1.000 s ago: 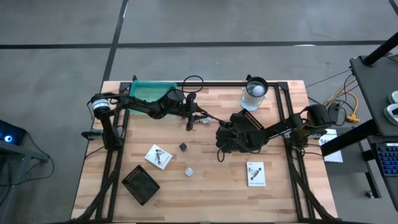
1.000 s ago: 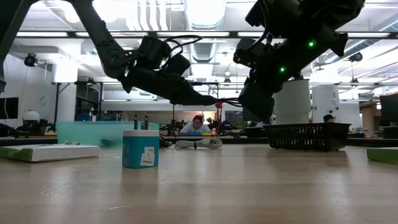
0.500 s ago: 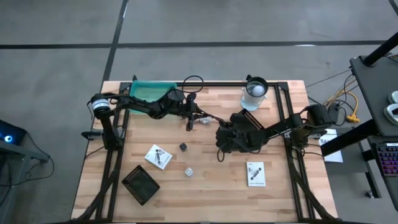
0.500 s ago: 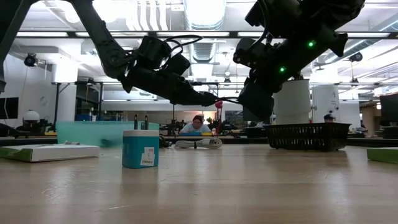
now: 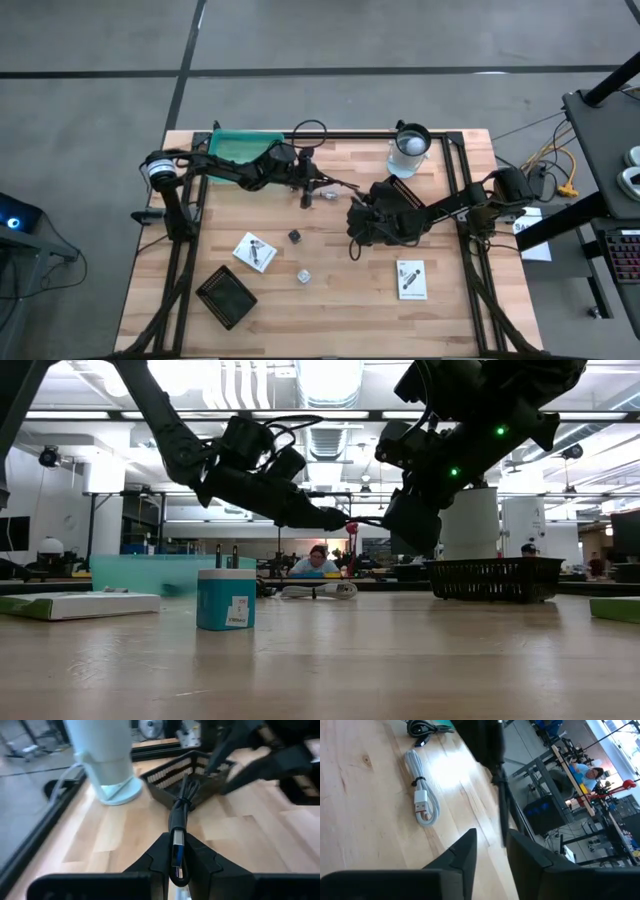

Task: Pick and place items into bin
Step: Put the bottom black charger cable into the green bin

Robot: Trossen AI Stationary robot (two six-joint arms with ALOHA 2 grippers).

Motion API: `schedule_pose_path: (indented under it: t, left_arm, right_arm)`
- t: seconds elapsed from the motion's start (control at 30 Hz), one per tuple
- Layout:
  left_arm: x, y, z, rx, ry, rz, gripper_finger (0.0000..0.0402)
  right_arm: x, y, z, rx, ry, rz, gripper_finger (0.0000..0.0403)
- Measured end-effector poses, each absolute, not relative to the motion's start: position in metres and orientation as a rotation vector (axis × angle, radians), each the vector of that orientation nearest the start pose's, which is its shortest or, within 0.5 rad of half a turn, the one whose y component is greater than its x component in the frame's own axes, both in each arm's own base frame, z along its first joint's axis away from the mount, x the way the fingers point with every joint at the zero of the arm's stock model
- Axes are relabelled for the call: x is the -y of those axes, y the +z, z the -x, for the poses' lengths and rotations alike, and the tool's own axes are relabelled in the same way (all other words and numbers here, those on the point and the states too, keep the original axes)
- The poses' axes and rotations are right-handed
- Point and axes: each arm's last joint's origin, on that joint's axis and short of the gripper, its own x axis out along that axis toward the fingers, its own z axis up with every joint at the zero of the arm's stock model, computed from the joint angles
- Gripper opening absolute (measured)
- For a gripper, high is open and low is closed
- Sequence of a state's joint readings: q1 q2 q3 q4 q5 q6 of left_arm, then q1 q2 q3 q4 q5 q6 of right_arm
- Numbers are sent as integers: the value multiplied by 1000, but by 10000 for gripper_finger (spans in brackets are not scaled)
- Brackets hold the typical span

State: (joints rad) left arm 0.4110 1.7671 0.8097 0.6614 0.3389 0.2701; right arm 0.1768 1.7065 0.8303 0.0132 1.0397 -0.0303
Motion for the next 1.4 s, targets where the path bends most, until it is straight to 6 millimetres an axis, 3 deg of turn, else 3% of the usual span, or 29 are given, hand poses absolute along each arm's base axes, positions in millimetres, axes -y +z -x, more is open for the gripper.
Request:
schedule_pose_path:
  t: [0.33,0.7,1.4]
  left_arm:
    - [-134,169,-324,-336,103,-155,25]
    - [-135,176,-310,-460,327,-168,26]
    - [-140,185,-296,-521,761,-170,26]
  right_arm:
    - [-30,153,-311,-743,-806,539,121]
    - [-30,152,-311,-745,-808,540,118]
    - [-30,152,-311,-747,-806,540,105]
